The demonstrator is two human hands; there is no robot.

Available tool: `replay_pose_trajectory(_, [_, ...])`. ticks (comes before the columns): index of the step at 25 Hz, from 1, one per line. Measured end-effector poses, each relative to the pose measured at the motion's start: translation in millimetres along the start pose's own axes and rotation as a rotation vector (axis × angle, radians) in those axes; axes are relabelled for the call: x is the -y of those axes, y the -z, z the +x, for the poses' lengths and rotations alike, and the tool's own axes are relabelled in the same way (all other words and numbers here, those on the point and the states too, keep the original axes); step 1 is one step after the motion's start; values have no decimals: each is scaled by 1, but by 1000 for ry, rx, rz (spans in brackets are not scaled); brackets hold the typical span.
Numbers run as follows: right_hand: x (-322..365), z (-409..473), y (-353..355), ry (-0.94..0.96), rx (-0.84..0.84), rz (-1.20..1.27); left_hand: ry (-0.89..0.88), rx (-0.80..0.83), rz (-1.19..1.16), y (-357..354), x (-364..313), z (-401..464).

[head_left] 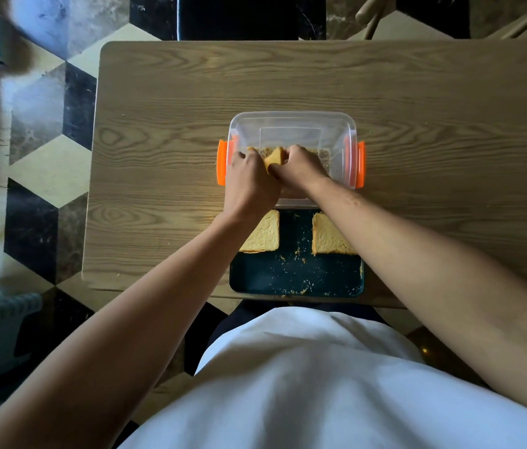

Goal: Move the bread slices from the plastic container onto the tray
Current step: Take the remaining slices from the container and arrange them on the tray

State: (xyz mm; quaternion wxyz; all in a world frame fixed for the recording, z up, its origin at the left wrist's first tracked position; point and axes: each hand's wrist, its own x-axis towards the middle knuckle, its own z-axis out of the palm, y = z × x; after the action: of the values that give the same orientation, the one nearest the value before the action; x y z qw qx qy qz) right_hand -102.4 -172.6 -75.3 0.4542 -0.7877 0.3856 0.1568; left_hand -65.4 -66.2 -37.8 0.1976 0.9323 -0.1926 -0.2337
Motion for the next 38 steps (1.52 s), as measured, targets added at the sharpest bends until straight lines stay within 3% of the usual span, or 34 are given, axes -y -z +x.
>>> replay_pose_trajectory(5, [-16, 6, 12, -42, 20, -37, -116, 19, 315, -19, -5, 12])
replay_pose_trajectory(8, [-19, 10, 9, -10, -6, -93, -159, -3, 341, -23, -10, 19])
replay_pose_trajectory(12, [-19, 6, 10, 2, -79, -58, -127, -48, 232, -19, -14, 22])
replay_pose_trajectory(15, [-22, -17, 29, 98, -186, 7, -226, -187, 150, -7, -11, 9])
replay_pose_trajectory(18, [-34, -58, 58, 219, -330, 149, -235, -319, -90, 16, -3, -13])
replay_pose_trajectory(21, [-56, -106, 78, 276, -346, 320, -178, -338, -416, 38, 14, -43])
replay_pose_trajectory(25, [-101, -159, 62, 194, -206, 551, -94, -297, -832, 45, 53, -97])
replay_pose_trajectory(30, [-153, -170, 14, -76, -133, 569, 116, -83, -1047, 3, 103, -135])
replay_pose_trajectory(34, [-169, -157, -12, -154, -76, 361, 294, 41, -946, -47, 120, -130])
replay_pose_trajectory(38, [-170, -148, -15, -206, -102, 150, 265, 108, -694, -69, 123, -124])
